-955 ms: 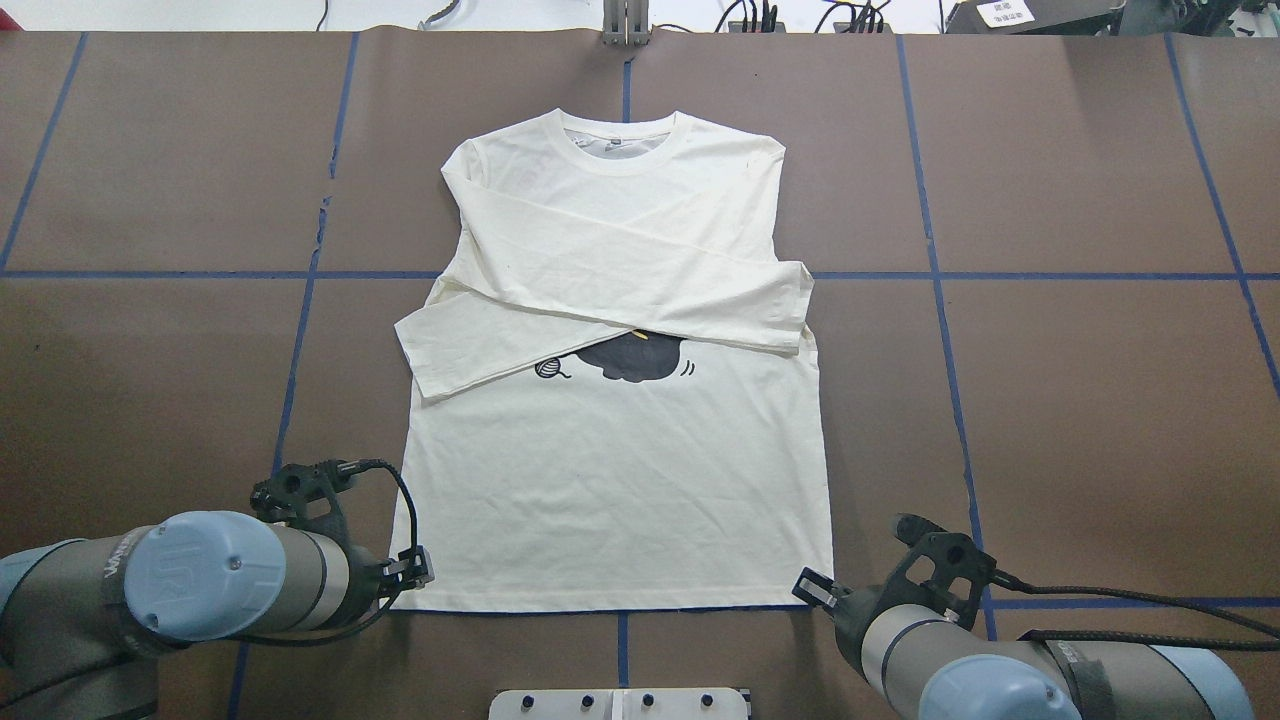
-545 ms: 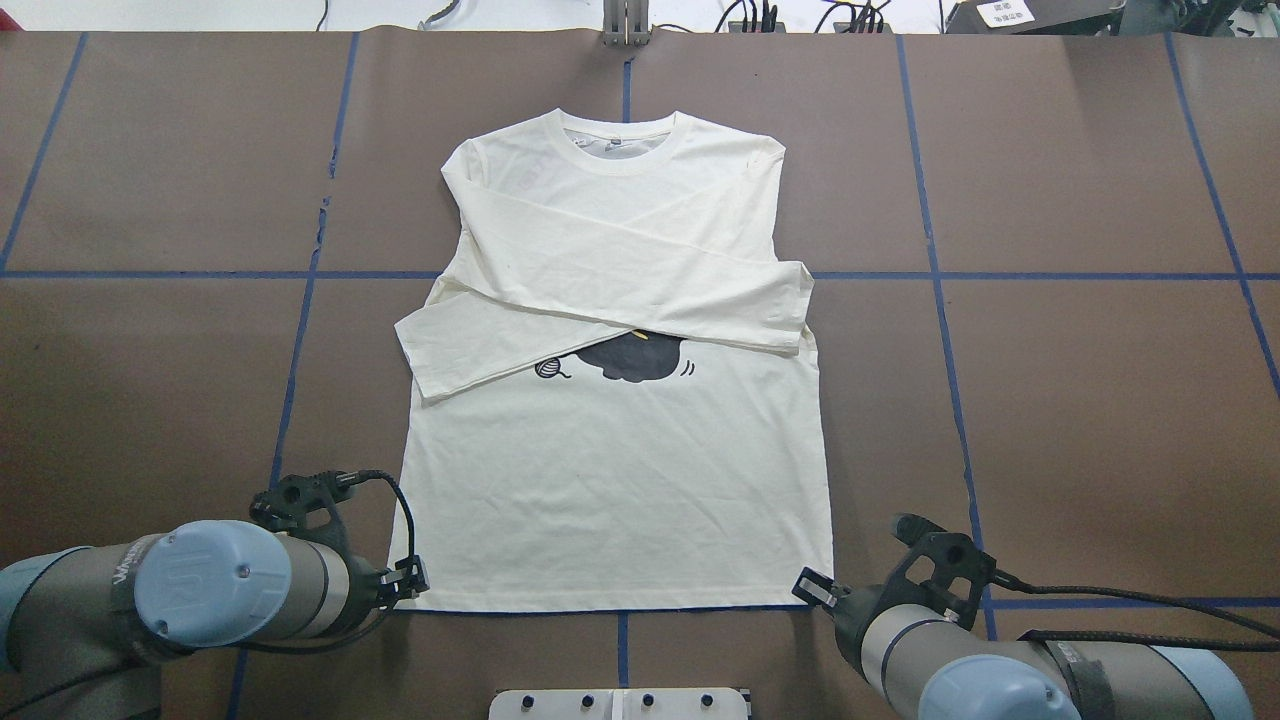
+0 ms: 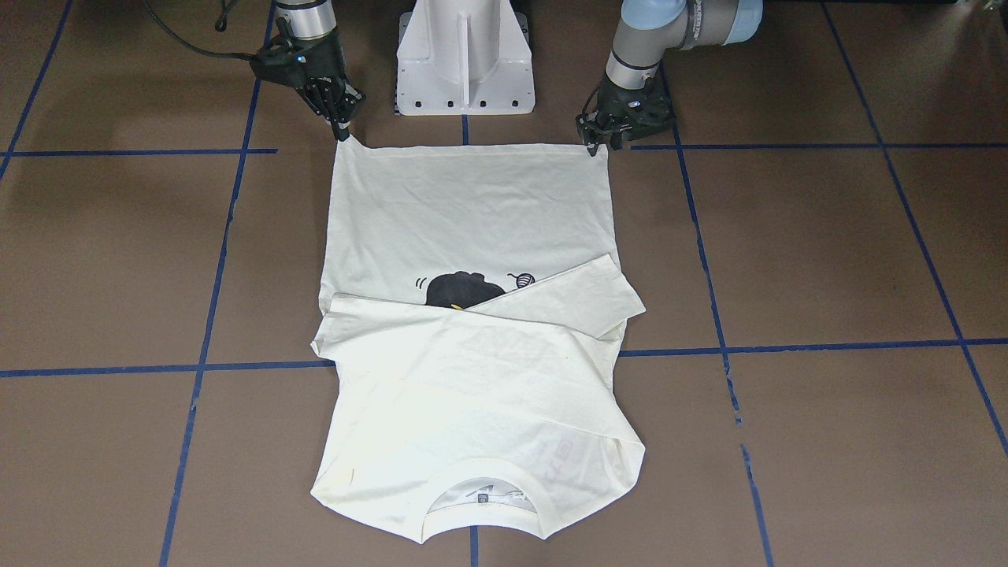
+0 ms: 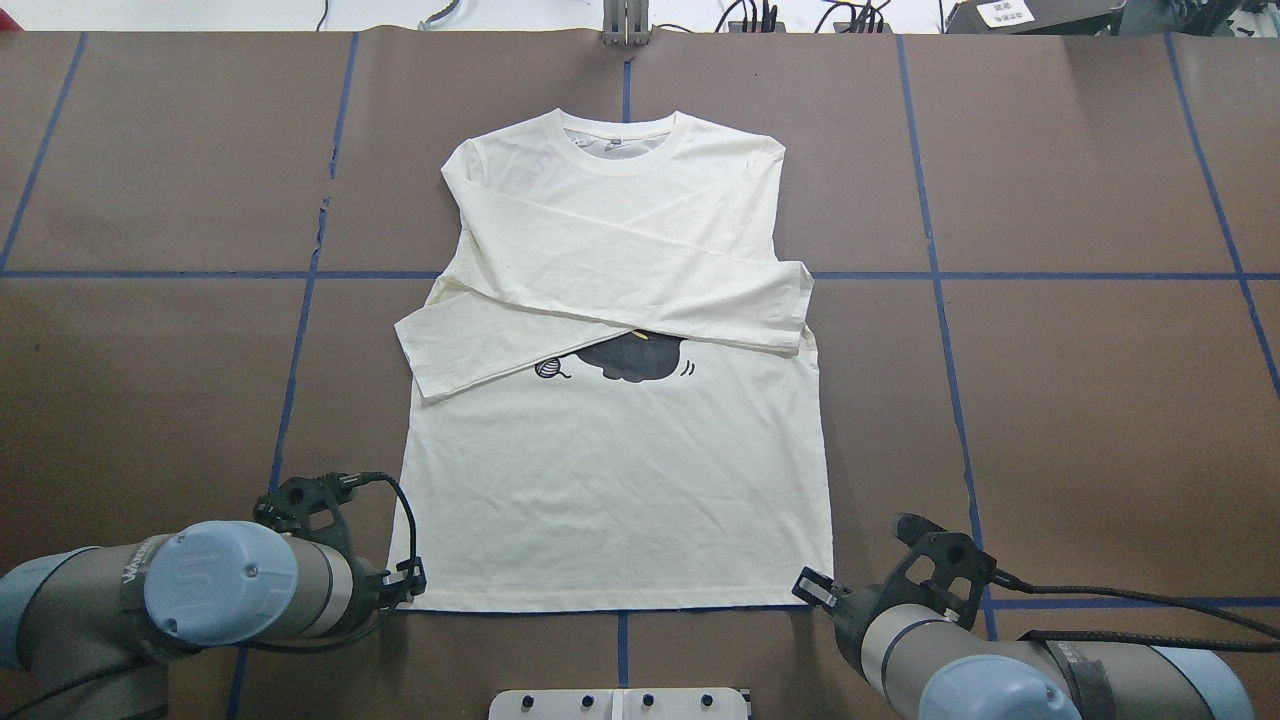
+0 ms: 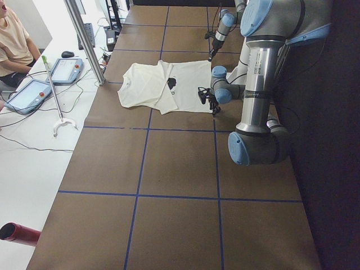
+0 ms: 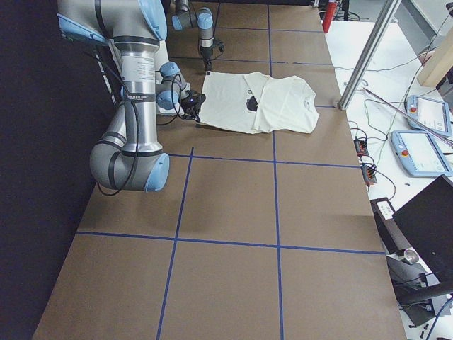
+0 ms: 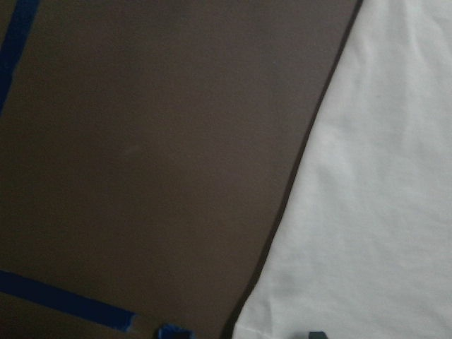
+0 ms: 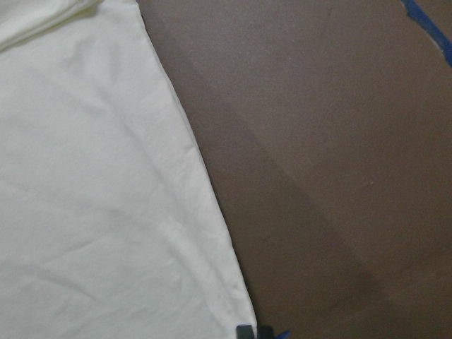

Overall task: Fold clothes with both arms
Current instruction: 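Grasp the hem corners nearest the robot with both grippers, then lift the hem with both grippers and fold it up toward the collar, then release the hem and raise both grippers away from the shirt, then lower the right gripper to the folded shirt's side edge and grasp it, then drag the folded shirt with the right gripper toward the robot, then grasp the shirt corner with the left gripper while the right gripper releases and rises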

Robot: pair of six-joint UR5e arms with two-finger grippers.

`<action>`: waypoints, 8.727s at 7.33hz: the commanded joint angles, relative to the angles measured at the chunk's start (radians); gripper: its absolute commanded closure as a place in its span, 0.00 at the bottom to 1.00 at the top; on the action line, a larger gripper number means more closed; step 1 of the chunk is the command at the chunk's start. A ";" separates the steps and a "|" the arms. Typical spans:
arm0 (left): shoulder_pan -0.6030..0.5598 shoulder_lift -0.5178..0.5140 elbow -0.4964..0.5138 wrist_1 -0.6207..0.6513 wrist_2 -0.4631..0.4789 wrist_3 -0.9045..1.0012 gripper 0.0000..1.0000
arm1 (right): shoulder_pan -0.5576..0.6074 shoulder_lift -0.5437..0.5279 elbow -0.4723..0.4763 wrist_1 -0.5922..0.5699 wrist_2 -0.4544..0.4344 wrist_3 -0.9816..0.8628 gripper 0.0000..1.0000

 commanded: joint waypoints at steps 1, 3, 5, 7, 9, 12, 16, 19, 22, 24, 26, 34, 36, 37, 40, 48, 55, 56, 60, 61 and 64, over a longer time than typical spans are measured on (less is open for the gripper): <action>-0.001 -0.001 -0.005 0.000 -0.027 -0.011 1.00 | 0.000 0.000 0.000 0.000 -0.001 0.000 1.00; -0.004 0.000 -0.042 0.007 -0.029 -0.014 1.00 | 0.000 0.000 0.002 0.000 -0.001 0.000 1.00; -0.005 0.036 -0.168 0.041 -0.074 -0.063 1.00 | -0.020 -0.023 0.076 -0.012 0.009 0.003 1.00; 0.008 0.101 -0.265 0.072 -0.085 -0.117 1.00 | -0.072 -0.119 0.195 -0.021 0.013 0.003 1.00; 0.015 0.053 -0.234 0.073 -0.084 -0.142 1.00 | -0.034 -0.086 0.190 -0.021 0.015 -0.011 1.00; -0.276 -0.207 0.030 0.077 -0.087 0.090 1.00 | 0.319 0.130 -0.060 -0.023 0.259 -0.229 1.00; -0.569 -0.407 0.444 -0.082 -0.159 0.302 1.00 | 0.658 0.435 -0.505 -0.014 0.414 -0.495 1.00; -0.597 -0.489 0.701 -0.291 -0.097 0.299 1.00 | 0.744 0.676 -0.859 0.000 0.417 -0.583 1.00; -0.596 -0.543 0.821 -0.376 -0.075 0.296 1.00 | 0.753 0.707 -1.033 0.225 0.415 -0.584 1.00; -0.597 -0.541 0.821 -0.373 -0.075 0.297 1.00 | 0.761 0.707 -1.038 0.229 0.414 -0.586 1.00; -0.597 -0.535 0.820 -0.373 -0.075 0.297 0.94 | 0.761 0.707 -1.048 0.241 0.414 -0.586 1.00; -0.619 -0.471 0.697 -0.443 -0.082 0.297 0.60 | 0.715 0.493 -0.708 0.242 0.513 -0.514 0.49; -0.625 -0.471 0.694 -0.443 -0.081 0.294 0.60 | 0.635 0.347 -0.519 0.236 0.507 -0.387 0.43; -0.624 -0.471 0.693 -0.442 -0.078 0.296 0.60 | 0.605 0.277 -0.445 0.236 0.507 -0.365 0.42; -0.628 -0.464 0.691 -0.439 -0.073 0.299 0.60 | 0.566 0.216 -0.412 0.238 0.506 -0.361 0.40; -0.634 -0.463 0.688 -0.434 -0.023 0.299 0.60 | 0.552 0.265 -0.477 0.245 0.510 -0.322 1.00; -0.634 -0.464 0.656 -0.433 -0.010 0.299 0.61 | 0.449 -0.037 -0.055 0.244 0.697 -0.322 1.00; -0.633 -0.464 0.645 -0.443 -0.013 0.299 0.61 | 0.390 -0.143 0.065 0.244 0.817 -0.289 1.00; -0.633 -0.470 0.567 -0.453 -0.205 0.194 0.53 | -0.040 -0.173 0.103 0.233 0.606 -0.118 0.00; -0.628 -0.467 0.536 -0.454 -0.281 0.137 0.54 | 0.041 -0.173 0.104 0.230 0.581 -0.120 0.00; -0.532 -0.384 0.351 -0.463 -0.366 0.016 0.30 | 0.384 -0.140 0.081 0.230 0.584 -0.135 0.00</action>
